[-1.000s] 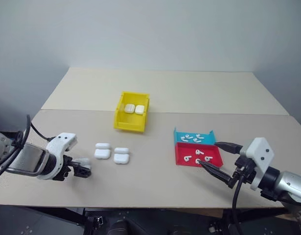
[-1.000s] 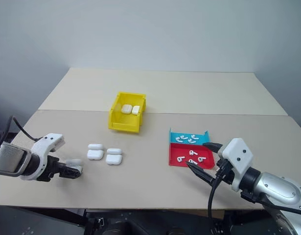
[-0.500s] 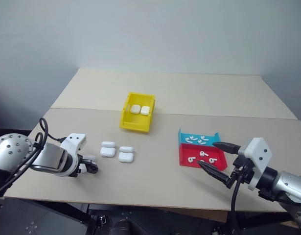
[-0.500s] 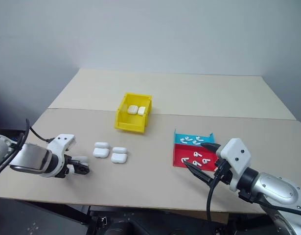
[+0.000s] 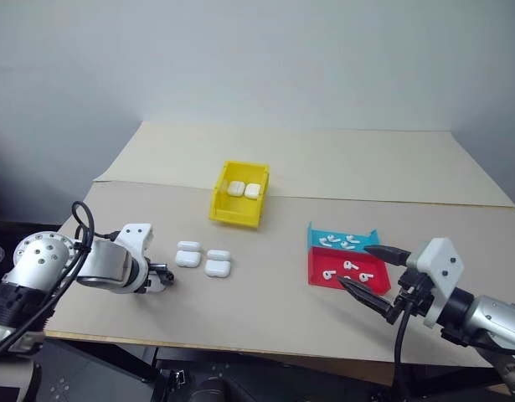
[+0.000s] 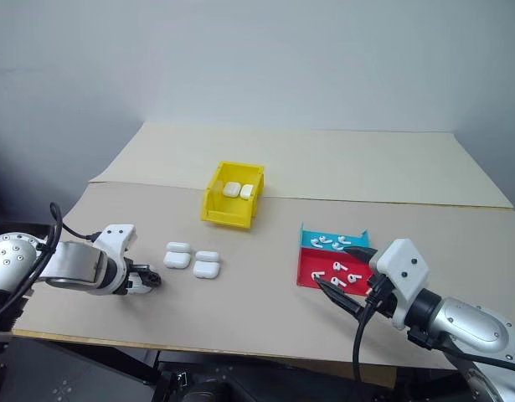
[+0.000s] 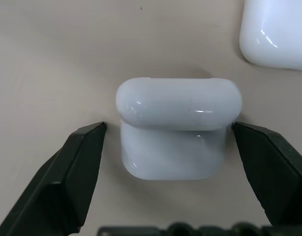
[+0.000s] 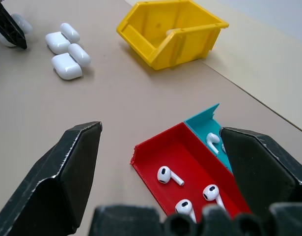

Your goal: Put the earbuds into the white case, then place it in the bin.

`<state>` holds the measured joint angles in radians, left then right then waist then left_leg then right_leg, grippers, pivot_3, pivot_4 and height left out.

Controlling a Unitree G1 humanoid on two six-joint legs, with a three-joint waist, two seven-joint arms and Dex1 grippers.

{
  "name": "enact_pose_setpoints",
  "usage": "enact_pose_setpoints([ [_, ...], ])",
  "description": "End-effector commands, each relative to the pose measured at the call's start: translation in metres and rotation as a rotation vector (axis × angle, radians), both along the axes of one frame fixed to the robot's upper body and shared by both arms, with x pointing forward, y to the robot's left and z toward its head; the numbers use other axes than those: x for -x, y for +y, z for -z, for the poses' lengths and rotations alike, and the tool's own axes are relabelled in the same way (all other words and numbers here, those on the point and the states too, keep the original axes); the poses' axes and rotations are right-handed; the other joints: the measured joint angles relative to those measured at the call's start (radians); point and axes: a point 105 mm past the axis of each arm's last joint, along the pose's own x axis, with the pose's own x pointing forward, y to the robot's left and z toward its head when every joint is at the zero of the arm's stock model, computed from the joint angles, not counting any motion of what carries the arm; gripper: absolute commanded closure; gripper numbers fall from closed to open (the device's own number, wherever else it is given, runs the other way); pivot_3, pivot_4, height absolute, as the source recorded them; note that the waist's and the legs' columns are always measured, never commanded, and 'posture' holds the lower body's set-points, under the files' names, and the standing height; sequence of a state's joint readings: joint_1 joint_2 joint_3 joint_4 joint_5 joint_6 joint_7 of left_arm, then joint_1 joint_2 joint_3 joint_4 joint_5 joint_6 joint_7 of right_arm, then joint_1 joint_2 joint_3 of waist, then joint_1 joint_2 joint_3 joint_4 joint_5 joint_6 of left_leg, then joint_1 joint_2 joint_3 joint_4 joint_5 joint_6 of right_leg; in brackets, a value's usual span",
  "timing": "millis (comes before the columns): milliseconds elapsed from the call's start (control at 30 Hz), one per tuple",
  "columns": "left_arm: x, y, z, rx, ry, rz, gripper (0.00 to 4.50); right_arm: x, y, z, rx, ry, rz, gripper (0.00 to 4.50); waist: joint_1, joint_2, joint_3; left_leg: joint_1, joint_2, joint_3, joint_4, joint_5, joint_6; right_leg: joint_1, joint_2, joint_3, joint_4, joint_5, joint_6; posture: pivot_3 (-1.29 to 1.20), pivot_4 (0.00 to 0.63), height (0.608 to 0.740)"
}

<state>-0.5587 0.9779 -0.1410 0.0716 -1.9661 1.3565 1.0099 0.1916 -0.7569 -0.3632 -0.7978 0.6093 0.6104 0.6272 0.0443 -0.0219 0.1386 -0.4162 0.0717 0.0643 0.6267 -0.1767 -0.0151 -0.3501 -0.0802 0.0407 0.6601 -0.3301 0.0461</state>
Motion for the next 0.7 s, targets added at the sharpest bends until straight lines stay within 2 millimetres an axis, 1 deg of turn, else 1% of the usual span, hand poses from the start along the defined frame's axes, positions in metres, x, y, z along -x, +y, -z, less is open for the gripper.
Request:
enact_pose_setpoints([
  [33, 0.002, -0.003, 0.000, 0.044, 0.017, 0.038, 0.98, 0.002, 0.007, -0.008, 0.005, -0.053, -0.019, 0.00, -0.001, 0.000, 0.000, 0.000, 0.000, 0.000, 0.000, 0.000, 0.000, 0.000, 0.000, 0.000, 0.000, 0.000, 0.000, 0.00, 0.150, 0.740],
  [100, 0.006, -0.003, 0.000, 0.048, 0.033, 0.066, 1.62, 0.002, 0.008, -0.008, 0.006, -0.054, -0.018, 0.00, -0.003, 0.000, 0.000, -0.001, 0.000, 0.000, 0.000, 0.000, 0.000, -0.001, 0.000, 0.000, -0.001, 0.000, 0.000, 0.00, 0.150, 0.740],
  [133, 0.008, -0.002, 0.001, 0.051, 0.042, 0.077, 1.71, 0.001, 0.008, -0.008, 0.006, -0.055, -0.018, 0.00, -0.004, 0.000, 0.000, -0.003, 0.000, 0.000, 0.000, 0.000, 0.000, -0.001, 0.000, 0.000, -0.001, 0.000, 0.000, 0.00, 0.150, 0.740],
  [200, 0.016, -0.001, 0.004, 0.054, 0.065, 0.101, 1.71, 0.000, 0.009, -0.009, 0.004, -0.060, -0.017, 0.00, -0.007, 0.000, 0.000, -0.007, 0.000, 0.000, 0.000, 0.000, 0.000, -0.002, 0.000, 0.000, -0.001, 0.000, 0.001, 0.00, 0.150, 0.740],
  [267, 0.023, -0.001, 0.008, 0.061, 0.083, 0.119, 1.71, -0.001, 0.009, -0.010, 0.003, -0.062, -0.015, 0.00, -0.011, -0.001, 0.000, -0.008, 0.000, 0.000, 0.000, 0.000, 0.000, -0.002, -0.001, 0.000, -0.001, 0.000, 0.001, 0.00, 0.150, 0.740],
  [400, 0.029, -0.006, 0.009, 0.095, 0.079, 0.151, 1.71, -0.002, 0.010, -0.011, 0.003, -0.065, -0.016, 0.00, -0.015, -0.001, 0.000, -0.008, -0.001, 0.001, -0.002, 0.000, 0.000, -0.002, -0.001, 0.000, -0.004, 0.000, 0.001, 0.00, 0.150, 0.740],
  [500, 0.029, -0.005, 0.001, 0.095, 0.059, 0.164, 1.71, -0.002, 0.009, -0.012, 0.001, -0.067, -0.017, 0.00, -0.016, -0.001, 0.001, -0.008, -0.001, 0.001, -0.002, 0.000, 0.000, -0.002, -0.002, 0.000, -0.004, 0.000, 0.001, 0.00, 0.150, 0.740],
  [633, 0.028, 0.010, -0.013, 0.014, 0.039, 0.148, 1.71, -0.002, 0.009, -0.013, -0.005, -0.071, -0.019, 0.00, -0.023, -0.006, 0.003, -0.008, -0.001, 0.001, -0.002, 0.000, 0.000, -0.003, -0.002, 0.000, -0.004, 0.000, 0.001, 0.00, 0.150, 0.740],
  [700, 0.027, 0.016, -0.025, -0.012, 0.011, 0.145, 1.71, -0.002, 0.008, -0.014, -0.011, -0.071, -0.020, 0.00, -0.030, -0.010, 0.006, -0.009, -0.001, 0.001, -0.002, 0.000, 0.000, -0.003, -0.002, 0.000, -0.004, 0.000, 0.001, 0.00, 0.150, 0.740],
])
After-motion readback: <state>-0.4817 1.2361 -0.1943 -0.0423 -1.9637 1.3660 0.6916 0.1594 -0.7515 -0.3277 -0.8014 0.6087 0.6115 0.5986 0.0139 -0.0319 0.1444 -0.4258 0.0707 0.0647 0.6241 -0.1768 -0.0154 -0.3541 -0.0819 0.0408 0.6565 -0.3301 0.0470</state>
